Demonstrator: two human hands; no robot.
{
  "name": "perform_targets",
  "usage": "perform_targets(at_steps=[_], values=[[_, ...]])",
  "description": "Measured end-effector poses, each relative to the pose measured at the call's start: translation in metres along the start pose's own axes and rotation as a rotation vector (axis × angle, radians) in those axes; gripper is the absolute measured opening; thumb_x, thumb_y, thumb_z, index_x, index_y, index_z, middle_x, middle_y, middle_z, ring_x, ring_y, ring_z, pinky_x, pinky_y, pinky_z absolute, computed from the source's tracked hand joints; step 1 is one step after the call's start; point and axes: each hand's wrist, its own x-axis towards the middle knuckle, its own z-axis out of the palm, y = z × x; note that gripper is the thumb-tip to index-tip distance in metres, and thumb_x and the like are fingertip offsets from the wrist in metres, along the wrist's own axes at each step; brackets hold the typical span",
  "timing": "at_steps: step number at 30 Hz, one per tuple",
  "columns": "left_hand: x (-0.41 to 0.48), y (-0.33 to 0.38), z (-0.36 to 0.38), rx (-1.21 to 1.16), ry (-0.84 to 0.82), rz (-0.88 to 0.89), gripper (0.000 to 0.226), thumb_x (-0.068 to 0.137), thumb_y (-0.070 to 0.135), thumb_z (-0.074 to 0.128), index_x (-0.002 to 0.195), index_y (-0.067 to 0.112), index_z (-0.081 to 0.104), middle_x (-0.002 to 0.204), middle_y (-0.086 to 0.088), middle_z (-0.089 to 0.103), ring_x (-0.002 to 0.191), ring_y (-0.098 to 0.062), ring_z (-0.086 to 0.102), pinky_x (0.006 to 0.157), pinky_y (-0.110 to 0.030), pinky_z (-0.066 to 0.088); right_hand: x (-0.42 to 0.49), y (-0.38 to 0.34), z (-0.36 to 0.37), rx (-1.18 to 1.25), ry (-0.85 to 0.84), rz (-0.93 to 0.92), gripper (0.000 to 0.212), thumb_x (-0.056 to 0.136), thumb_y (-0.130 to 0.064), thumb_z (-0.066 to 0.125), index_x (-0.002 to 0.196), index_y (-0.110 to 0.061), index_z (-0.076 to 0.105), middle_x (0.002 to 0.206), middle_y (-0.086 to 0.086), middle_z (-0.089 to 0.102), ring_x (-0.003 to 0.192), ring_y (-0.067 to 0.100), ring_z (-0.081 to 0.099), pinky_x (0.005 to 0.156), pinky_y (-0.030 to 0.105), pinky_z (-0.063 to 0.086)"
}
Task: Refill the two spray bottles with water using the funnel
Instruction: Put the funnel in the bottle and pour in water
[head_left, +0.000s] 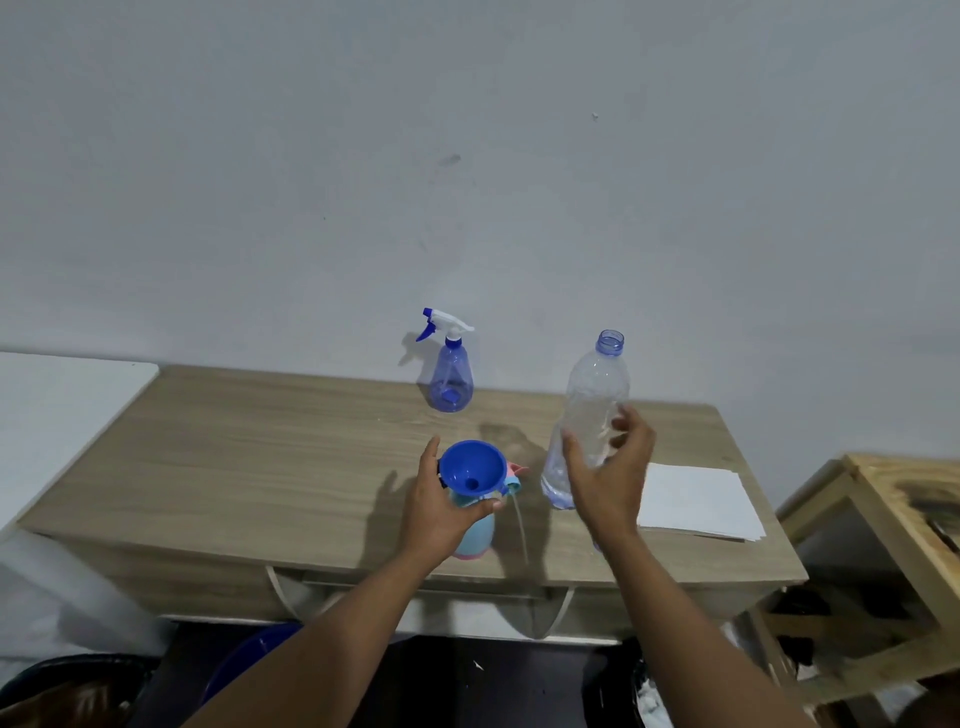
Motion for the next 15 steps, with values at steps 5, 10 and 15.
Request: perform_targets(at_steps=[5, 10, 15], values=[[0.004, -0.012, 0.002, 0.093, 0.003, -0.04, 0.107, 0.063, 0.018, 0.091, 0.15, 0.026, 0.028, 0.119, 0.013, 0.06, 0.112, -0.007, 0.057, 0.095, -0.031, 0.049, -0.046, -0.006, 0.025, 0.034, -0.59, -0.024, 0.102, 0.066, -0.046, 0.089, 0.148, -0.036, 0.028, 0.141, -0.015, 0.041, 0.125, -0.003, 0.045, 0.098, 0.018, 0.045], [0.004, -0.024, 0.002, 0.153, 0.016, -0.056, 0.031, 0.077, 0.015, 0.077, 0.106, 0.019, 0.065, 0.097, 0.003, 0.071, 0.093, -0.016, 0.068, 0.078, -0.037, 0.057, -0.047, -0.011, 0.048, 0.003, -0.764, 0.008, 0.119, 0.065, -0.046, 0.088, 0.157, -0.029, 0.015, 0.144, -0.02, 0.036, 0.134, 0.003, 0.041, 0.11, 0.033, 0.044], [0.005, -0.027, 0.002, 0.126, -0.028, -0.06, 0.041, 0.072, 0.026, 0.083, 0.108, 0.024, 0.064, 0.098, 0.008, 0.072, 0.09, -0.01, 0.068, 0.081, -0.041, 0.057, -0.047, -0.012, 0.057, 0.104, -0.606, 0.082, 0.099, 0.066, -0.028, 0.087, 0.148, -0.034, 0.03, 0.134, -0.009, 0.051, 0.123, 0.01, 0.055, 0.101, 0.04, 0.052]])
